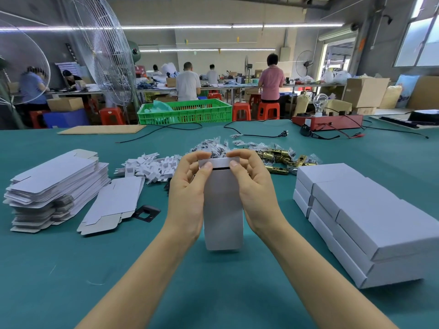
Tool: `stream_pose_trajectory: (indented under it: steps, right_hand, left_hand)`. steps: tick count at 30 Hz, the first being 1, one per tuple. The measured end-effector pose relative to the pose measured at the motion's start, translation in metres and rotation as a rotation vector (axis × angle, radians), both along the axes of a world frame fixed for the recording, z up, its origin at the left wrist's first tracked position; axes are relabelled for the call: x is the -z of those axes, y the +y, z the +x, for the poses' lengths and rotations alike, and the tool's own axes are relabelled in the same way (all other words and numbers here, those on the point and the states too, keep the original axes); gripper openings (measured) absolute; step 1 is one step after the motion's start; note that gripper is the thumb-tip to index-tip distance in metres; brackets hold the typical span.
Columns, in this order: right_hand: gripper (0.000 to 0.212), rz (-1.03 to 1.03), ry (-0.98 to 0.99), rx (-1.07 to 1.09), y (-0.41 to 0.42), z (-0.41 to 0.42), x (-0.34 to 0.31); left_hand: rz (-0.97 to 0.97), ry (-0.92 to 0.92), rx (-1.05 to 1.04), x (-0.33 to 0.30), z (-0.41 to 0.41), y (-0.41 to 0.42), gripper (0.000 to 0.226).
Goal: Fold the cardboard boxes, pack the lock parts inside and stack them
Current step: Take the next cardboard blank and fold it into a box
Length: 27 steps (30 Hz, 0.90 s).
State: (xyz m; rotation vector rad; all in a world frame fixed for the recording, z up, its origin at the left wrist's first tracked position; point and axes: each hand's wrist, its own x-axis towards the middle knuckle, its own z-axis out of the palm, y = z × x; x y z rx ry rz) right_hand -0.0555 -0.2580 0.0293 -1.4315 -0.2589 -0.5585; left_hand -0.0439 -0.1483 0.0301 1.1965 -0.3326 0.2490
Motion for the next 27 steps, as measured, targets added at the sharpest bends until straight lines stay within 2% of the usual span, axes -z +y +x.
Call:
stream_pose_trajectory:
  steps: [9, 19, 27]
  right_hand:
    - [0.024, 0.064, 0.045, -0.054, -0.0022, -0.0013, -0.0031]
    - [0.028, 0.131, 0.068, -0.100, -0.0039, -0.0003, -0.0036]
    - [0.024, 0.169, 0.101, -0.074, -0.0051, 0.0006, -0.0024]
  left_hand:
    - [-0.055, 0.079, 0.005, 0.0007, 0.0025, -0.0006, 0.015]
    - [-0.070, 0.087, 0.022, -0.0007, 0.0006, 0.0006, 0.015]
    - [-0.015, 0.075, 0.014, -0.0004, -0.0045, -0.0030, 0.009]
